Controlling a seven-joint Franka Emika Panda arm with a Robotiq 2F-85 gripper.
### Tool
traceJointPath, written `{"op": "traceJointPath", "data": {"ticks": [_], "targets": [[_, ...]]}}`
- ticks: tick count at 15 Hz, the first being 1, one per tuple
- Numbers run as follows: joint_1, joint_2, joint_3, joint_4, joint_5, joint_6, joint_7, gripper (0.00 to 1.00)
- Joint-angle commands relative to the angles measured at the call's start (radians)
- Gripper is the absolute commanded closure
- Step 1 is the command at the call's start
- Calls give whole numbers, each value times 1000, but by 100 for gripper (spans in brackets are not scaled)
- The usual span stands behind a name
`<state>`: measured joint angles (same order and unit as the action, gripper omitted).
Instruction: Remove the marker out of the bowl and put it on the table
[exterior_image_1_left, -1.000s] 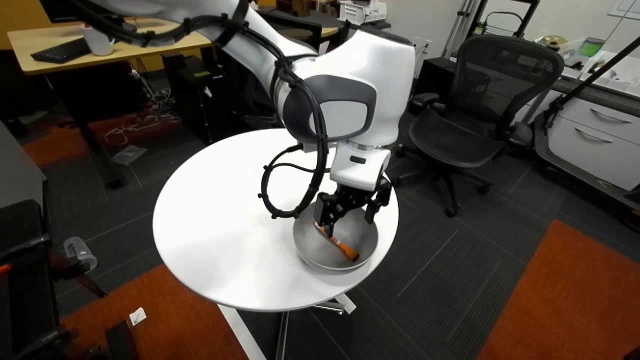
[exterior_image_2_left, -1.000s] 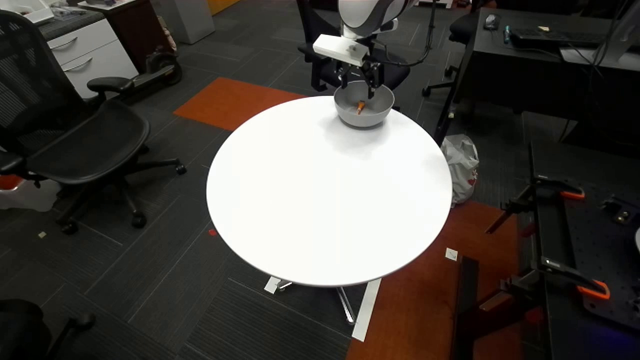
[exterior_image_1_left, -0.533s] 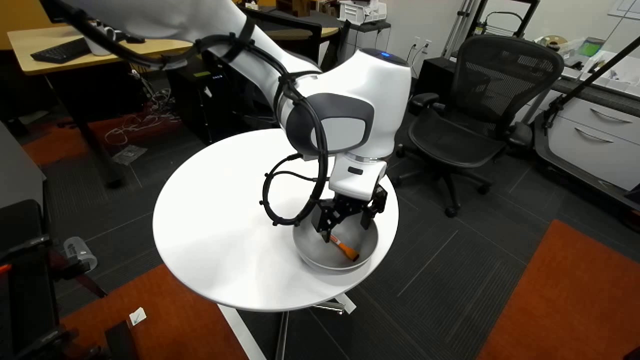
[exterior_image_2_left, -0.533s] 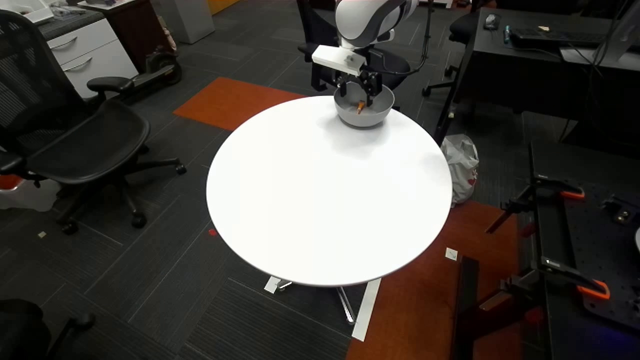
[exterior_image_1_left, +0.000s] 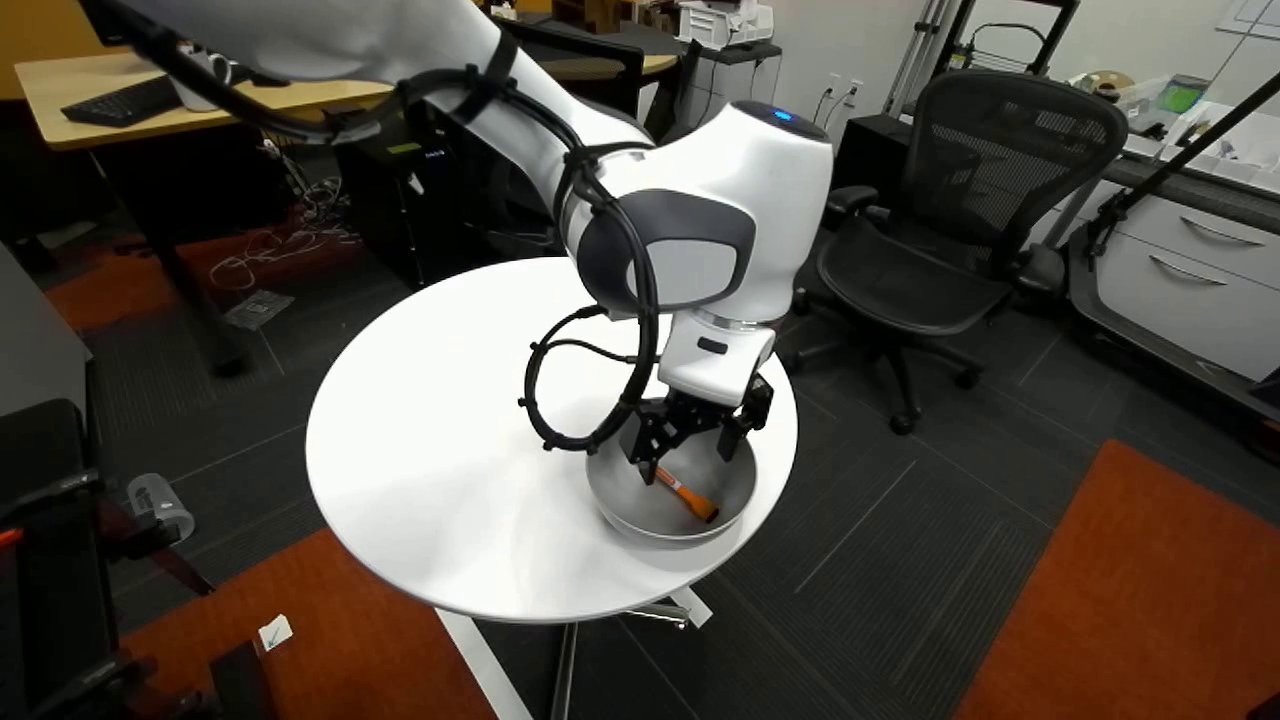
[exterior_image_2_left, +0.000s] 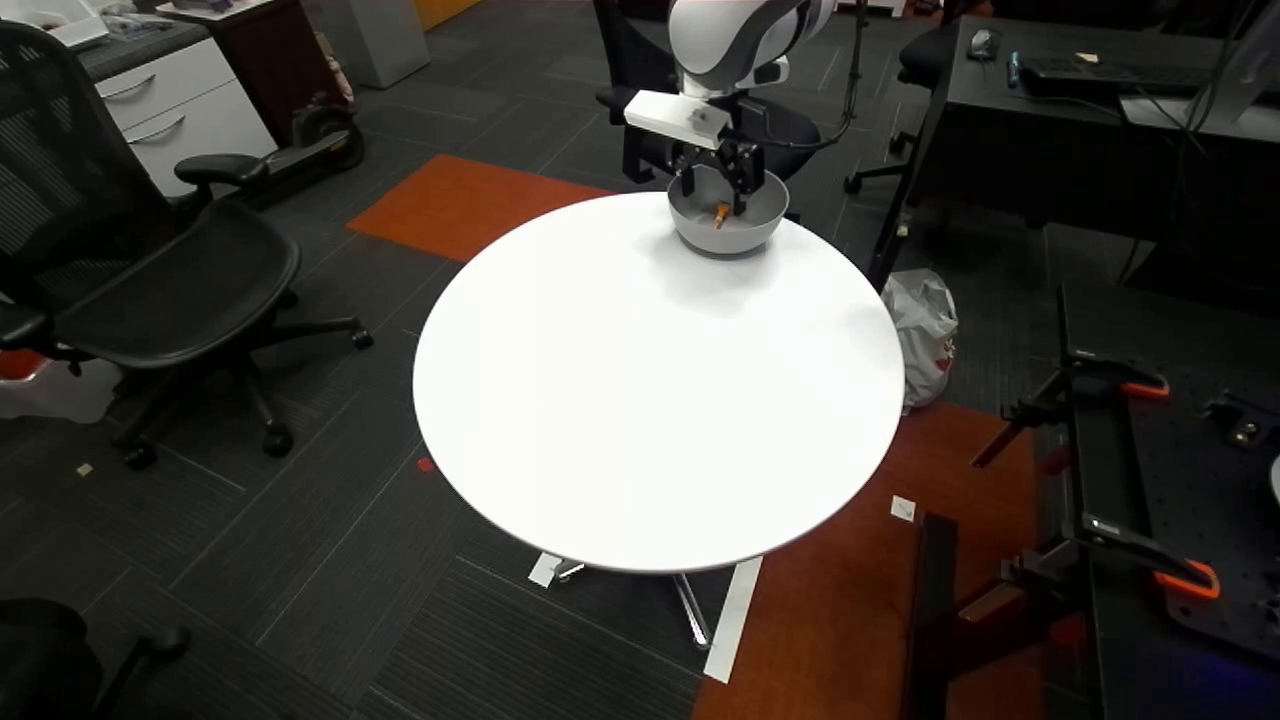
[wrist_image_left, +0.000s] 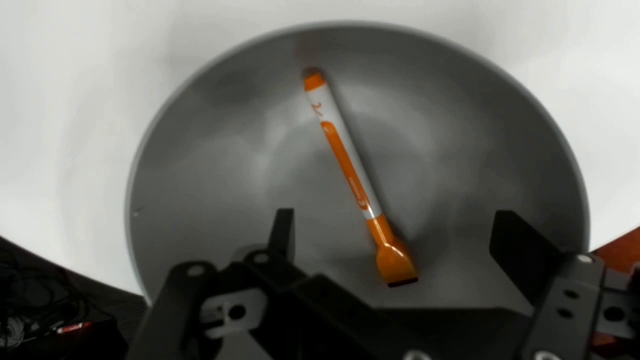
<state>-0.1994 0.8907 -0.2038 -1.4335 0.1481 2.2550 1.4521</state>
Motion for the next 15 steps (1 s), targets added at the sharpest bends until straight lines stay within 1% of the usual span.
{"op": "traceJointPath", "data": {"ticks": [1, 9, 12, 15], "targets": [[-28, 35, 24, 42, 41, -42, -40, 0], [-27, 58, 30, 52, 65, -45, -42, 0], [-28, 50, 29, 38, 69, -37, -40, 0], [-22, 18, 22, -6, 72, -3, -35, 0]]}}
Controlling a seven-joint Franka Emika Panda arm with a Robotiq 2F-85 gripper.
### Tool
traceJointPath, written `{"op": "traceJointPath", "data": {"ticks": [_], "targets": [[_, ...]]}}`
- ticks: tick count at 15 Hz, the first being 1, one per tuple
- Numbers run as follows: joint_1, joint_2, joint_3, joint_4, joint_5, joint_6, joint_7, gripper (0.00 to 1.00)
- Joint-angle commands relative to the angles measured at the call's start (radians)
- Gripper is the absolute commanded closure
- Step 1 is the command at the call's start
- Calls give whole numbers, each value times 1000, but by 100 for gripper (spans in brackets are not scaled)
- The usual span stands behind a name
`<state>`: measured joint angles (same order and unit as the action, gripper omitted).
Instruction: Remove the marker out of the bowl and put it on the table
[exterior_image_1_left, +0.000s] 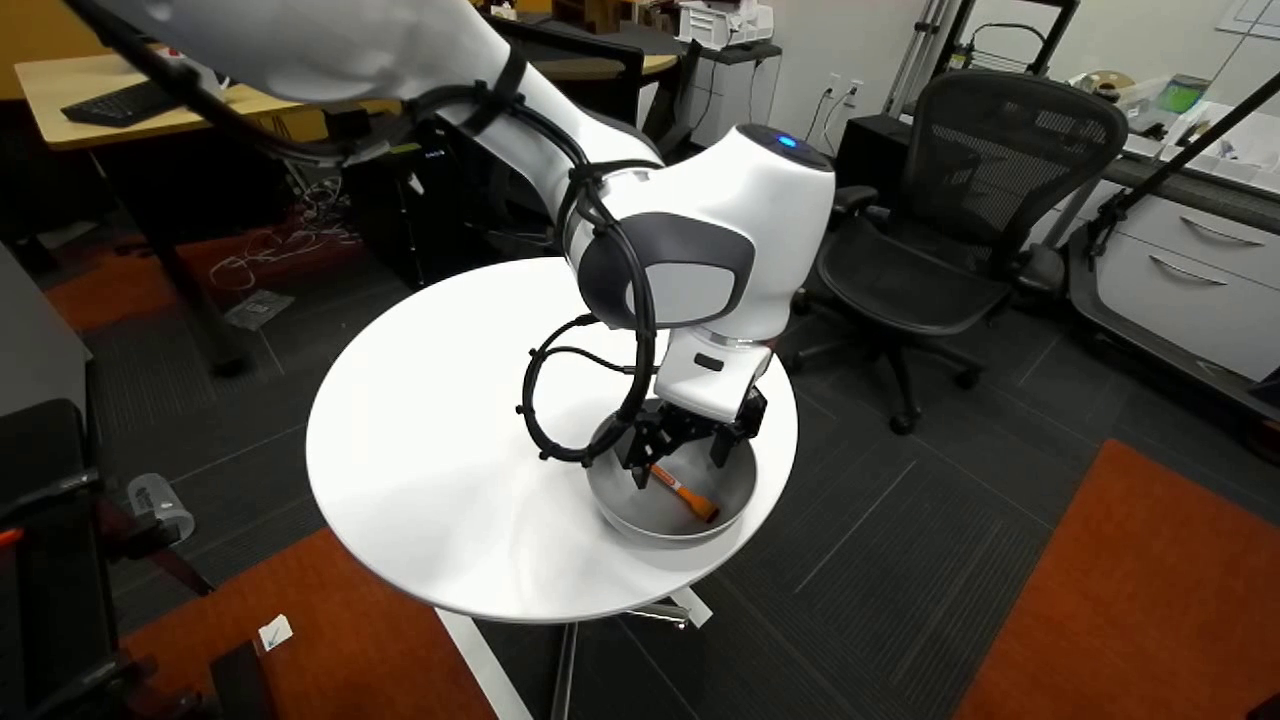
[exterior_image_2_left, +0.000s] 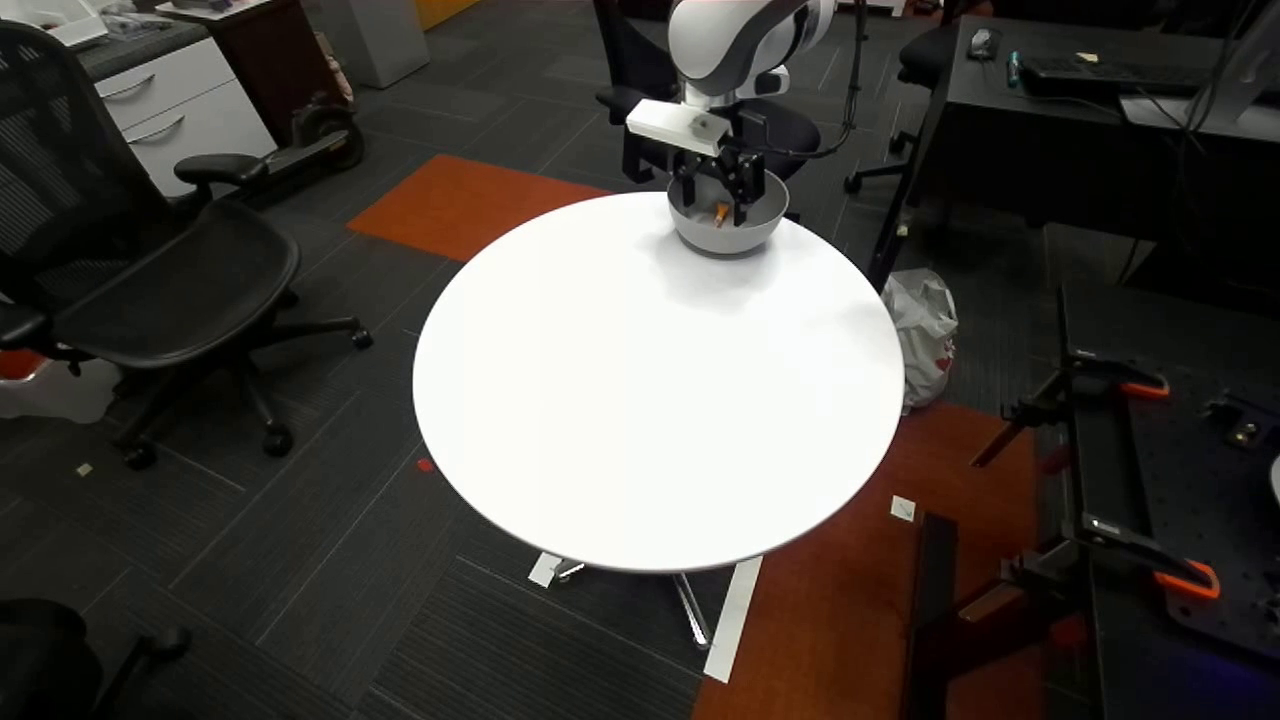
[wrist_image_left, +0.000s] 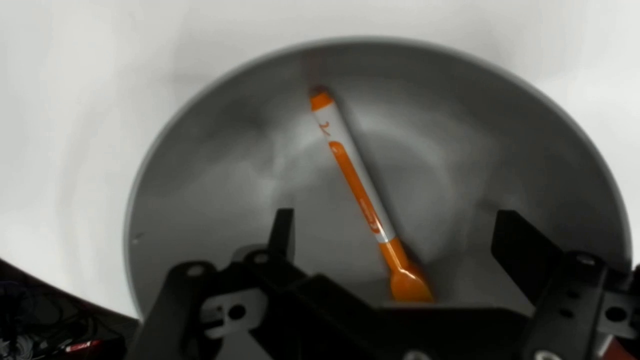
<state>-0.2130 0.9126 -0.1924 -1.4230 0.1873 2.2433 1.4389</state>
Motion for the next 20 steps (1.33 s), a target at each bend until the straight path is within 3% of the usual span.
{"op": "traceJointPath", "data": {"ticks": [1, 12, 13, 14, 17, 20], "targets": [[-5, -25, 6, -46, 33, 26, -18, 0], [5, -85, 9, -216, 77, 164, -18, 0], [3, -77, 11, -214, 81, 159, -21, 5], [2, -72, 11, -210, 83, 158, -21, 26], [3, -68, 8, -195, 81, 149, -21, 37], [0, -70, 6, -188, 79, 145, -23, 62]]}}
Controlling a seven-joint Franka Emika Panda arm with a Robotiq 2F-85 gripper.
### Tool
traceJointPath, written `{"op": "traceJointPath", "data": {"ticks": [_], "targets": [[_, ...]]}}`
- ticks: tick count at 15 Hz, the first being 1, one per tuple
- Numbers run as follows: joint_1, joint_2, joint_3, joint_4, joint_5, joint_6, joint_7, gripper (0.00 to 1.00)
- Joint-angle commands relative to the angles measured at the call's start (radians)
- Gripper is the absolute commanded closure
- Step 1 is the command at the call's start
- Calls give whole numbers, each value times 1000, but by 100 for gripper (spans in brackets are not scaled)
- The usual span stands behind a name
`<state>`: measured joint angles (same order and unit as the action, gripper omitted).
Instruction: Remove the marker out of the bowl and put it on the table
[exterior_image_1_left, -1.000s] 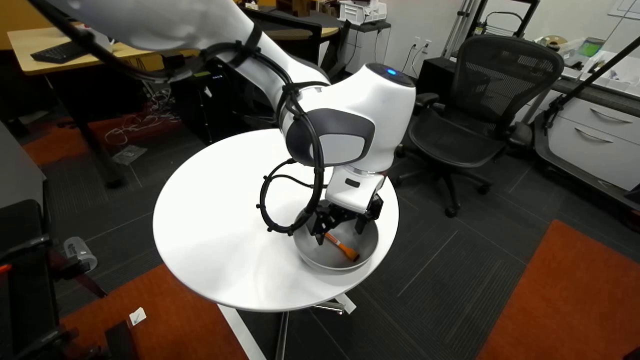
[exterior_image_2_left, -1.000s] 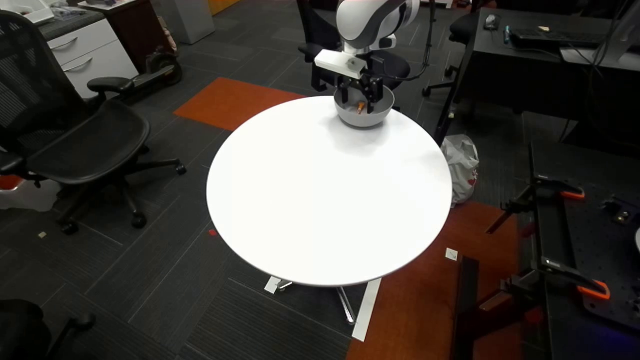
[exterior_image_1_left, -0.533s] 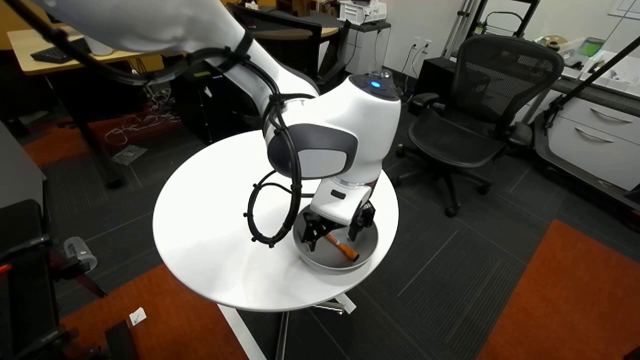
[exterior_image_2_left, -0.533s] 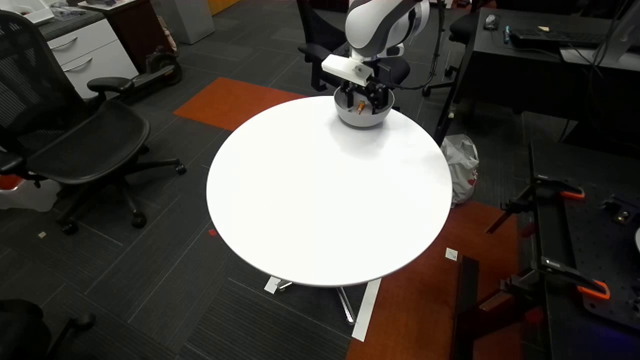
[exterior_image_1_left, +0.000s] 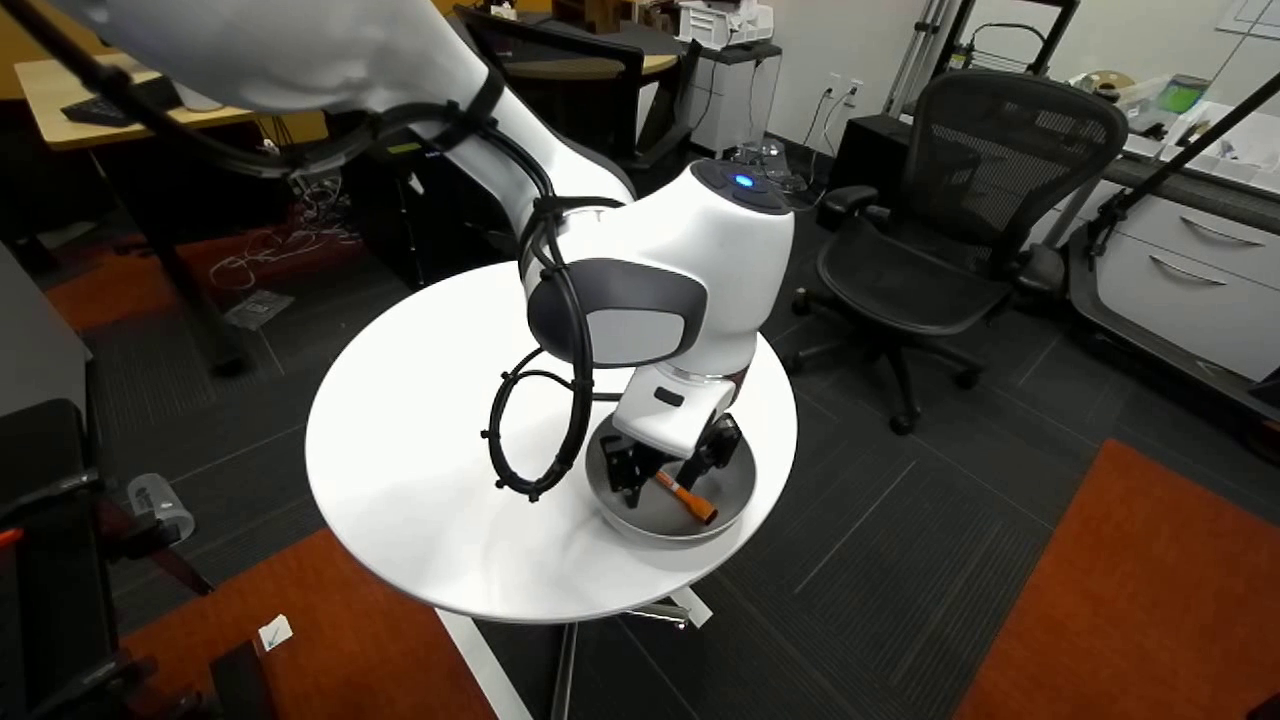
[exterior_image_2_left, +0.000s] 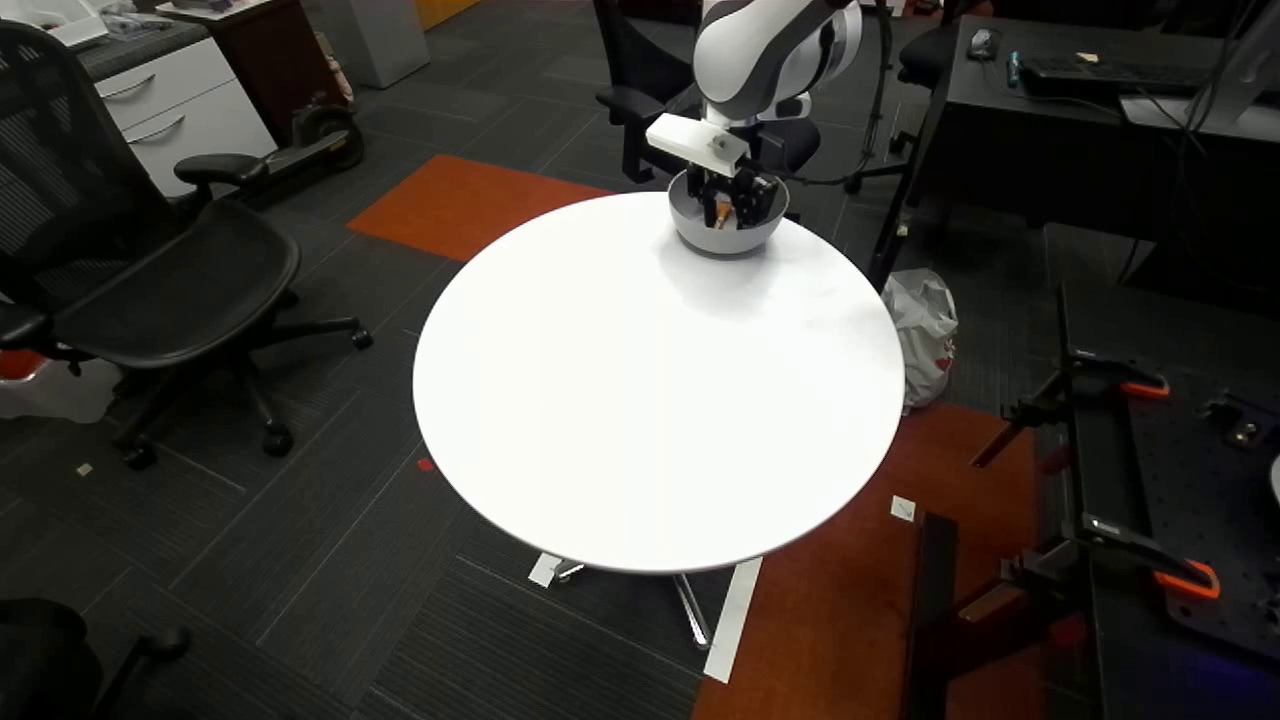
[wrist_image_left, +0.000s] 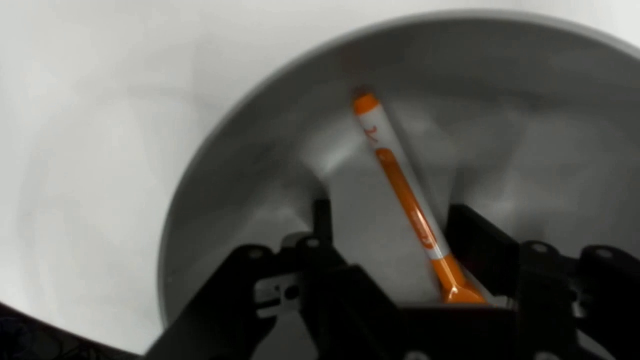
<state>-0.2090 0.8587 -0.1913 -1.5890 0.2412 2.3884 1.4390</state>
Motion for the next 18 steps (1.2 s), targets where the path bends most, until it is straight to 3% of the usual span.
{"op": "traceJointPath", "data": {"ticks": [1, 5, 9, 18], "targets": [[-4, -18, 3, -21, 24, -3, -23, 69], [-7, -23, 1, -16, 22, -9, -23, 99], [2, -73, -14, -59, 17, 5, -12, 97], [52, -328, -39, -289, -12, 80, -21, 97]]}}
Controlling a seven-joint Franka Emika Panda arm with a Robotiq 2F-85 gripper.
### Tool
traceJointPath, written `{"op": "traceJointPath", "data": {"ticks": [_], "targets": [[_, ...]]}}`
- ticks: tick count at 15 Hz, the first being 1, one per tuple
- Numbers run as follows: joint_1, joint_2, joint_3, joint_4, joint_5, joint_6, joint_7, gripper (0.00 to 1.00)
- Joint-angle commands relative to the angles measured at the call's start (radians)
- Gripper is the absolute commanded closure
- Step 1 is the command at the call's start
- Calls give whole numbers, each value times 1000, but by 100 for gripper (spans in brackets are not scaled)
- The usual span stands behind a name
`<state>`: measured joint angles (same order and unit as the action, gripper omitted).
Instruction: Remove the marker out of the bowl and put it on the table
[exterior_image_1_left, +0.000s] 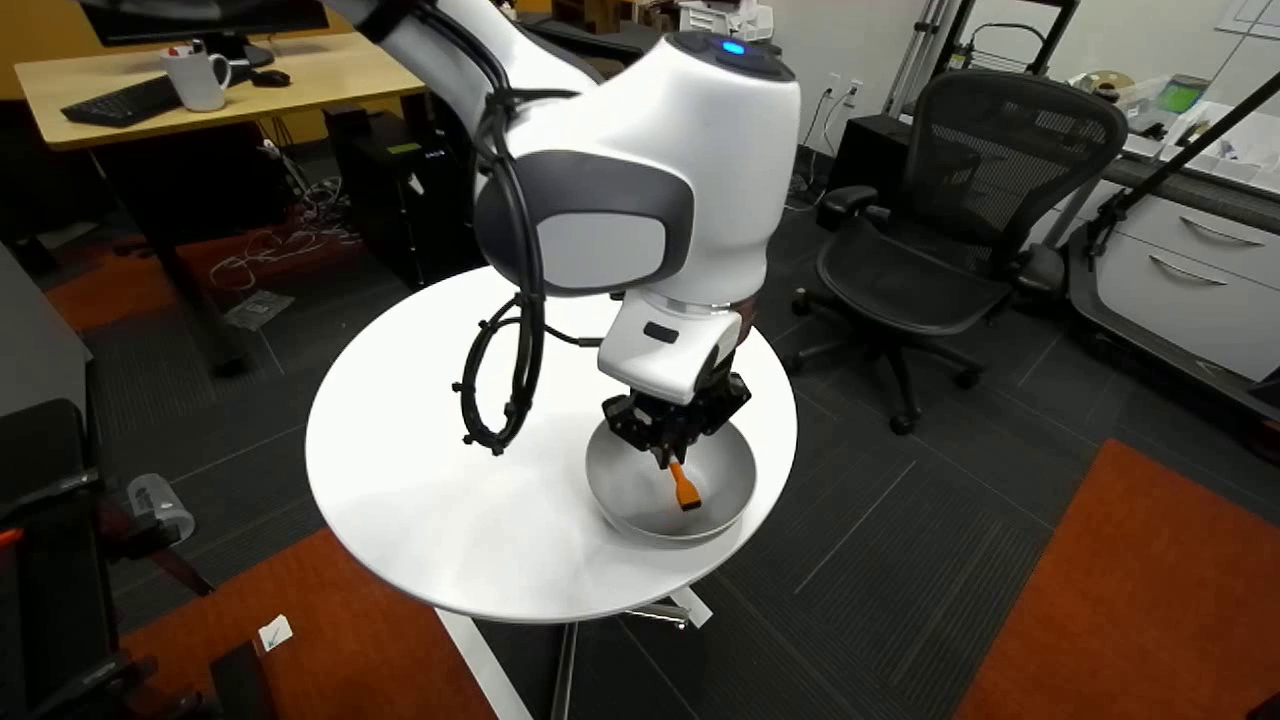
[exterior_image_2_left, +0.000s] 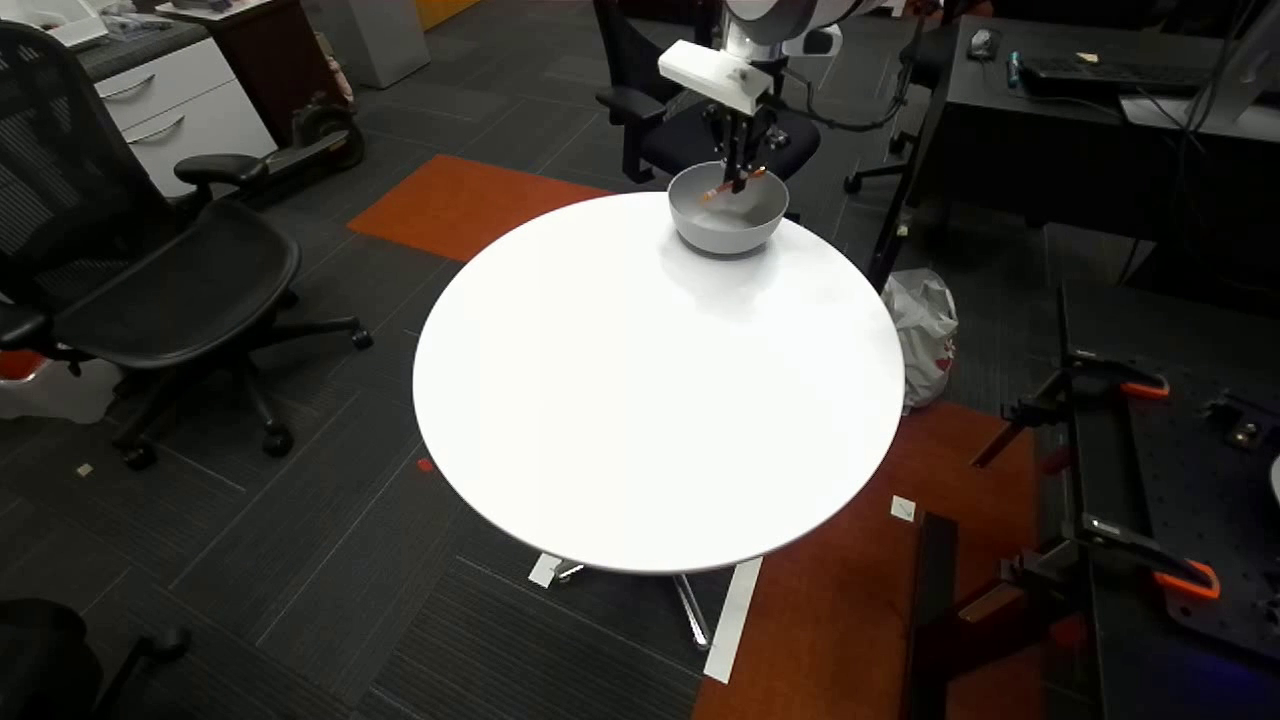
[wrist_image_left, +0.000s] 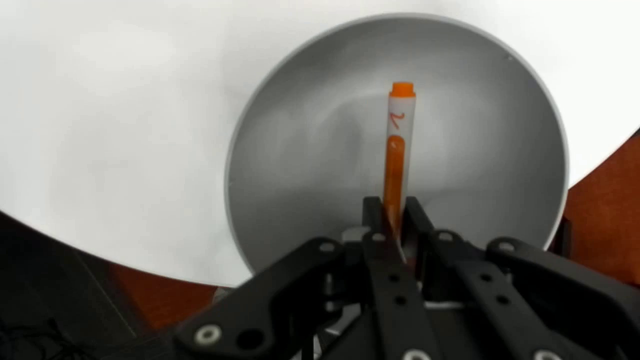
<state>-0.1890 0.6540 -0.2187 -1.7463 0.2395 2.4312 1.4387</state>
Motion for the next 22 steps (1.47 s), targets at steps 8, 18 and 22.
{"op": "traceJointPath", "data": {"ticks": [8, 18, 22], "targets": [[172, -323, -29, -314, -206, 95, 43, 97], [299, -311, 78, -302, -383, 46, 28, 97], [293, -258, 103, -298, -346, 34, 22, 97]]}}
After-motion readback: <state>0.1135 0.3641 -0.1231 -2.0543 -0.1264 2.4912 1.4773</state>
